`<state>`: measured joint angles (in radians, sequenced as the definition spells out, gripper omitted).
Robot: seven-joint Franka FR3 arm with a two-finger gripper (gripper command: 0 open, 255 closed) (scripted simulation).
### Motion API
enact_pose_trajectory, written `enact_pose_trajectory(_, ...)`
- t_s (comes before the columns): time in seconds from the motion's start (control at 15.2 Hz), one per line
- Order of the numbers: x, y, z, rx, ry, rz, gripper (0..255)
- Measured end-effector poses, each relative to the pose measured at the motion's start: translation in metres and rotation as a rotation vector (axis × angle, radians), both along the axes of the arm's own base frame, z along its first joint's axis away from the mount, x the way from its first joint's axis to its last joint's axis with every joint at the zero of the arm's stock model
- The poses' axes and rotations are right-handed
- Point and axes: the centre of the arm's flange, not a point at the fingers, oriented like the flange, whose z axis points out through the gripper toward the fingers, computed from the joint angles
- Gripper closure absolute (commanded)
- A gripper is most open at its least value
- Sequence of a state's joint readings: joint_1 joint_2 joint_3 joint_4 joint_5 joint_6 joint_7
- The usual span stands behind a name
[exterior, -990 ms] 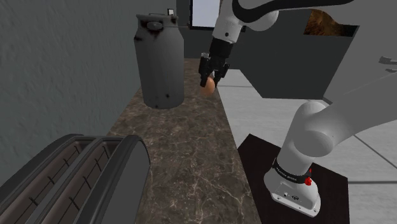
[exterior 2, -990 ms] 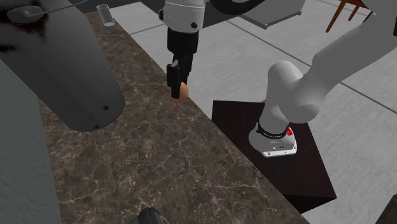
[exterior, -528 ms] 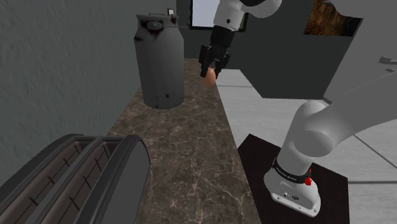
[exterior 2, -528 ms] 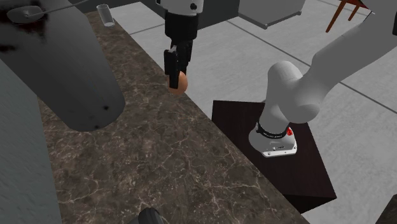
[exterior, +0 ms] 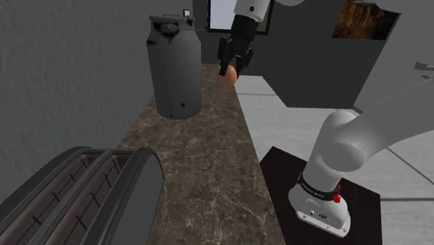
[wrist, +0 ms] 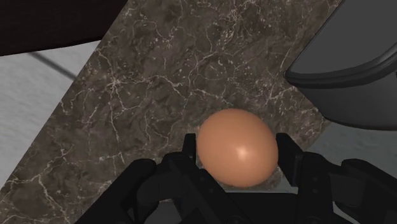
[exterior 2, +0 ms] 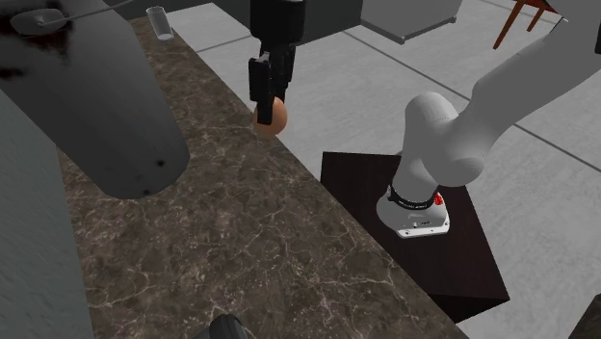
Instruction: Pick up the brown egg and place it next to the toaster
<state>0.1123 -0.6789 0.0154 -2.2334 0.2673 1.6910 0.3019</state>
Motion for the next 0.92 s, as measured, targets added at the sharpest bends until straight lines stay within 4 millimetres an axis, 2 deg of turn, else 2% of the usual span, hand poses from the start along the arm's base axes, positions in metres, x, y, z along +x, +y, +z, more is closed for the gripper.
enact_pose_trajectory(0.92,-0.092,0.154,0.003,-0.001,-0.001,0.001,255)
